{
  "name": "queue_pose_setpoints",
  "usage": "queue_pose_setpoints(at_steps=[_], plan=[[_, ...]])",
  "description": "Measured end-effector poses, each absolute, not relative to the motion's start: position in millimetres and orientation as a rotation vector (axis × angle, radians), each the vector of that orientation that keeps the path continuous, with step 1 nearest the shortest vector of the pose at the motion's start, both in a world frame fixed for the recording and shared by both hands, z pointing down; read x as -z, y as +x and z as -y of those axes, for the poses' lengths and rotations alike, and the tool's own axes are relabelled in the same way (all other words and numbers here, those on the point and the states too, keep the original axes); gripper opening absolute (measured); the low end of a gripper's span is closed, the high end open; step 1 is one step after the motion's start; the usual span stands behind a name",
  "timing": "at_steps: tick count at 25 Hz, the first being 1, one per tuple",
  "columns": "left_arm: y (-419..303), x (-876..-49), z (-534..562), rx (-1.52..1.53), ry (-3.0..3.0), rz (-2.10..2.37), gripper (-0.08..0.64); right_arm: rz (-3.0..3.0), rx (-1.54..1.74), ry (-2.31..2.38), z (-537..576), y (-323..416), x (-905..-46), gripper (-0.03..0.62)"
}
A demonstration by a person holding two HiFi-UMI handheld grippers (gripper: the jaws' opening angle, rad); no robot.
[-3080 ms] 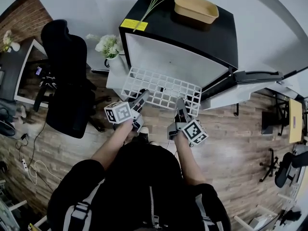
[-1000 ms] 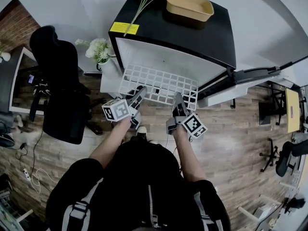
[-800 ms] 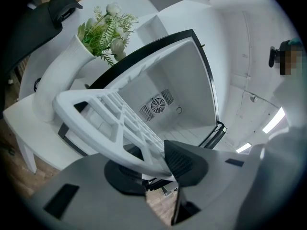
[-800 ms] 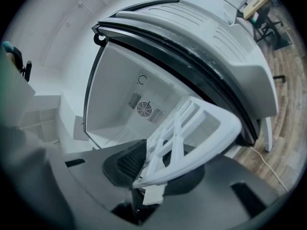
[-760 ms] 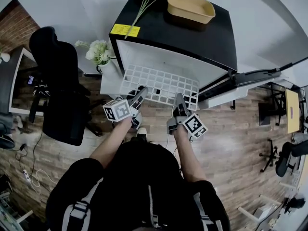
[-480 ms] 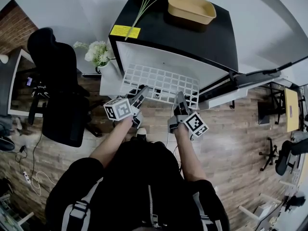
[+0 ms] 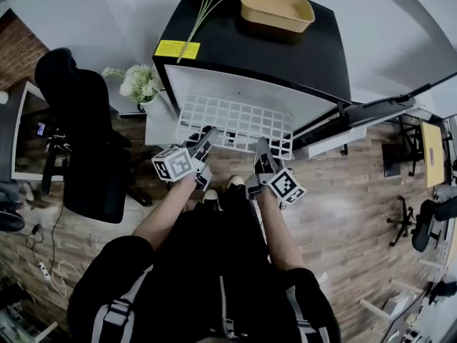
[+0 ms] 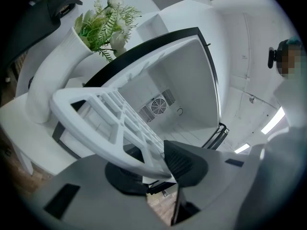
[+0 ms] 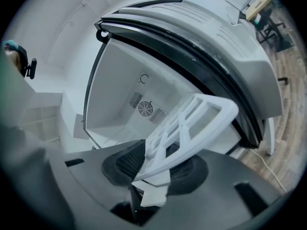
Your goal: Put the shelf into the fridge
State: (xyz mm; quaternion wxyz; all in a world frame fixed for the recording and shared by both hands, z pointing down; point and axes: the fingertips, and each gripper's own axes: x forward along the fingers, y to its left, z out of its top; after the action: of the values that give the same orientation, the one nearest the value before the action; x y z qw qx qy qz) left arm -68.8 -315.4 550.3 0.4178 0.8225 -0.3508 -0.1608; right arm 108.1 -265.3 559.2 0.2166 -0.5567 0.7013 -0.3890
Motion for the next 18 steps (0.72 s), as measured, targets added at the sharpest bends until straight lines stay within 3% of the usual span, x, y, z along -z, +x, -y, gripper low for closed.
queue_pose_setpoints(at_steps=[18], plan=[[-63, -553, 343, 0.431, 2.059, 0.897, 0.124, -1.909, 1.069, -1.548, 291, 114, -558, 0.118]])
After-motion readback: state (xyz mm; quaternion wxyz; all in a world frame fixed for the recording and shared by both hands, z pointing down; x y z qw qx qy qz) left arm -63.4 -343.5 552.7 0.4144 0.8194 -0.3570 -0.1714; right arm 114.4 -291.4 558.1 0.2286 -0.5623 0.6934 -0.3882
